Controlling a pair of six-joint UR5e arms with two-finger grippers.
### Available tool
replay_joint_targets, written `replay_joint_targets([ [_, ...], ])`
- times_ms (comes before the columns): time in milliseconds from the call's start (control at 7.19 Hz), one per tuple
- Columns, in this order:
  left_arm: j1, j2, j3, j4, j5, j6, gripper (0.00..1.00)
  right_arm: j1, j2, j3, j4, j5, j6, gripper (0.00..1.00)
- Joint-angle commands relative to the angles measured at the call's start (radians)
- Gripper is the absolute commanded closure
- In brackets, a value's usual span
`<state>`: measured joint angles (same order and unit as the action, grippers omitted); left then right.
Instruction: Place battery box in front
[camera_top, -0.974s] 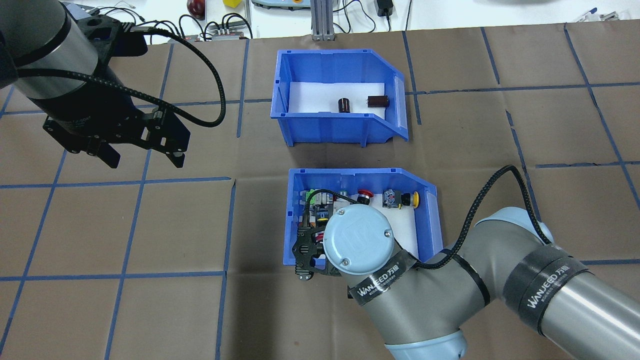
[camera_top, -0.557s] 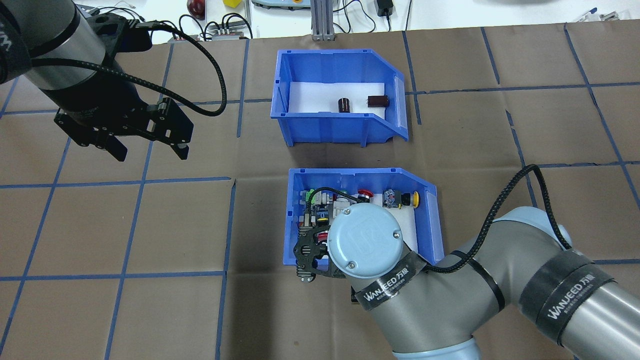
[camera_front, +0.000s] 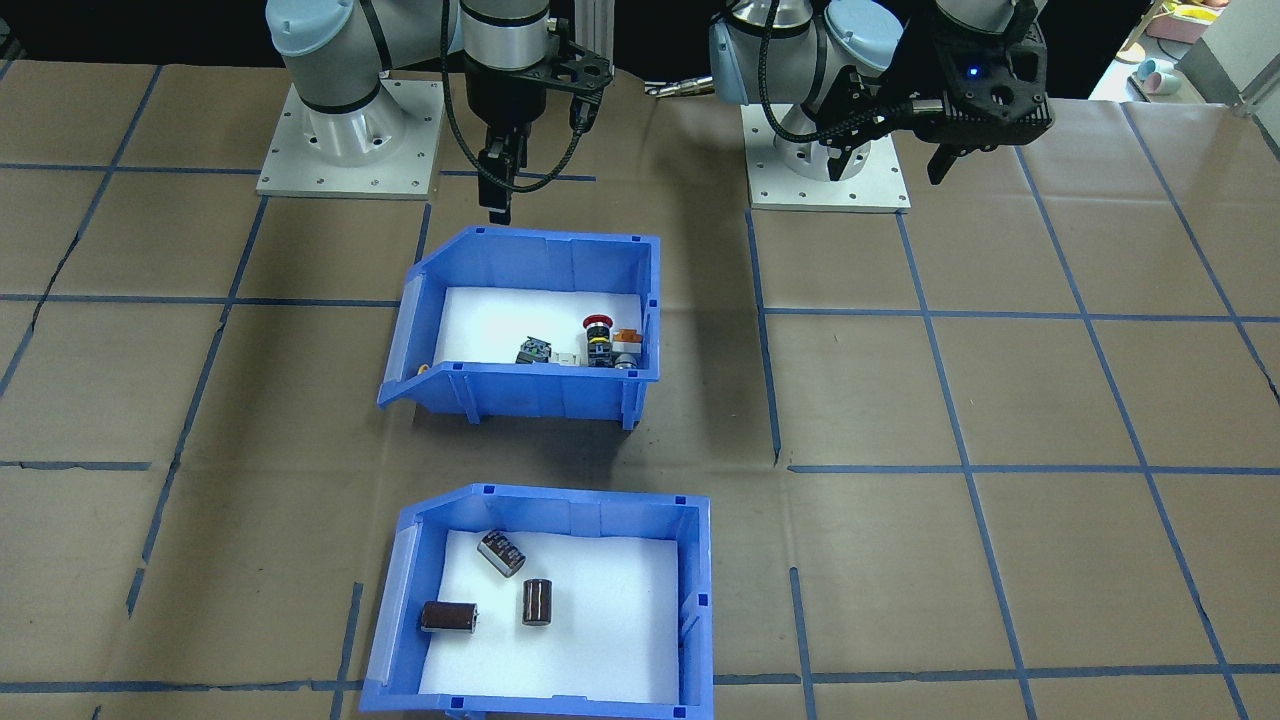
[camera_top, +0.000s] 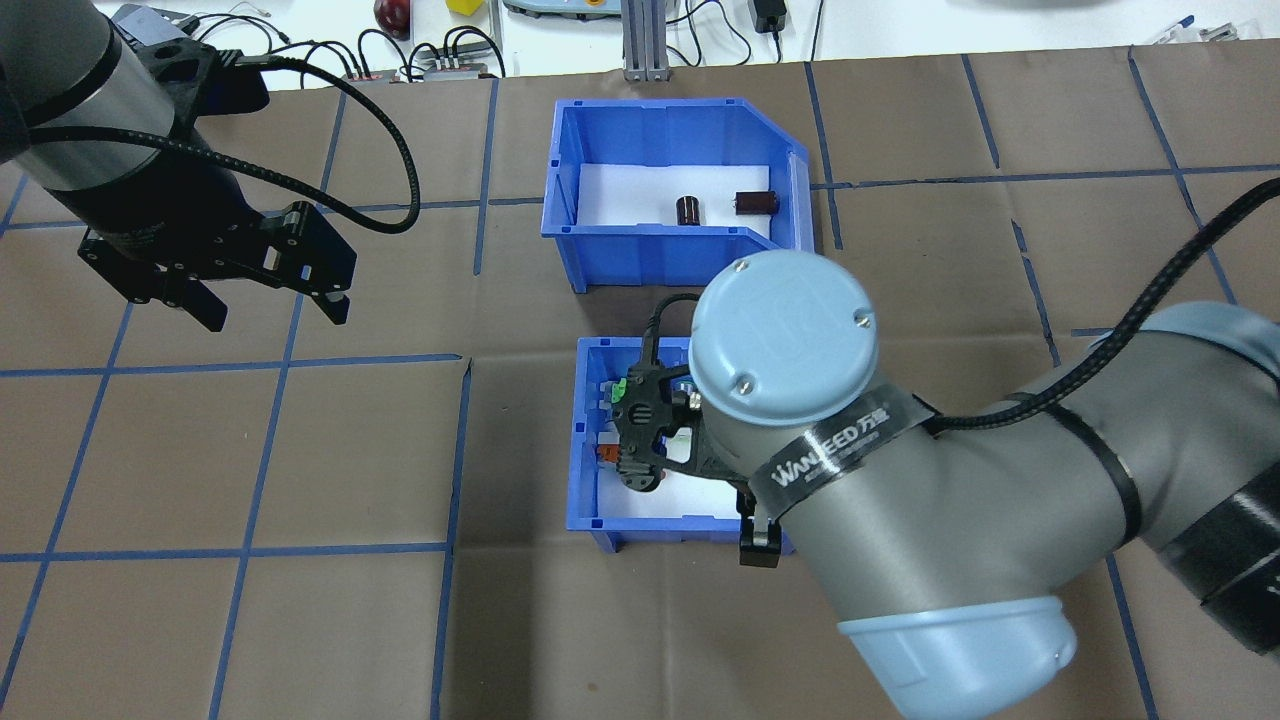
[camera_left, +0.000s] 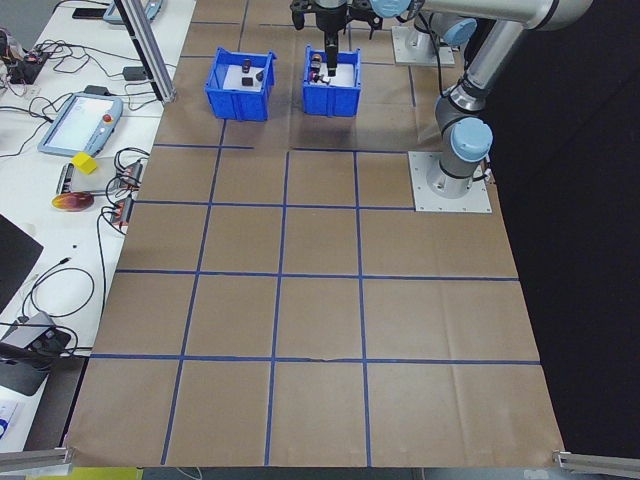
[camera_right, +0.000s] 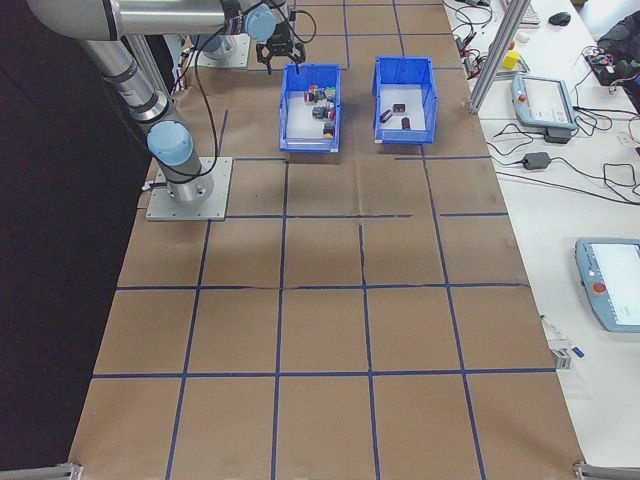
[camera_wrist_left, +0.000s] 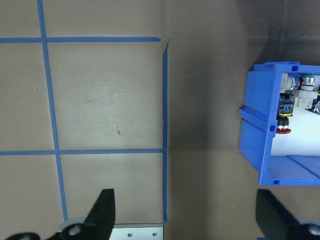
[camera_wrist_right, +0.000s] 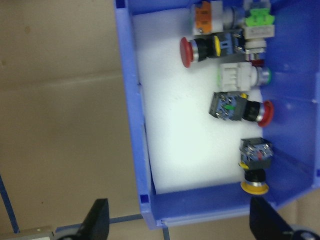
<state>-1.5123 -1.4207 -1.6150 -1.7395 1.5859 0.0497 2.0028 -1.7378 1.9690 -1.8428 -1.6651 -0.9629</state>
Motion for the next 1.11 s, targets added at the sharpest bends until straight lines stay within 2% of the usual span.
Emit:
replay_joint_targets([
  [0,0.0,0.0,-0.002,0.0,0.034,-0.002,0.01,-0.183,0.004,-0.064,0.014,0.004,0.012,0.0],
  [139,0.0,-0.001,-0.005,-0.002,0.023,-0.008,0.01,-0.264,0.003,-0.087,0.013,0.024,0.076,0.0],
  [278,0.0,0.0,-0.005,-0.002,0.028,-0.007,0.01,-0.342,0.0,-0.114,0.014,0.08,0.252,0.0],
  [417,0.0,0.003,-0.005,-0.002,0.025,-0.011,0.01,-0.395,0.001,-0.133,0.016,0.087,0.38,0.0],
  [696,-0.002,0.005,-0.005,-0.002,0.025,-0.013,0.01,-0.407,0.006,-0.171,0.028,0.085,0.787,0.0],
  [835,-0.002,0.006,-0.005,-0.002,0.028,-0.013,0.01,-0.409,0.032,-0.206,0.065,0.087,0.852,0.0],
  [974,-0.002,0.008,-0.005,-0.002,0.029,-0.013,0.01,-0.412,0.075,-0.284,0.159,0.085,0.936,0.0],
])
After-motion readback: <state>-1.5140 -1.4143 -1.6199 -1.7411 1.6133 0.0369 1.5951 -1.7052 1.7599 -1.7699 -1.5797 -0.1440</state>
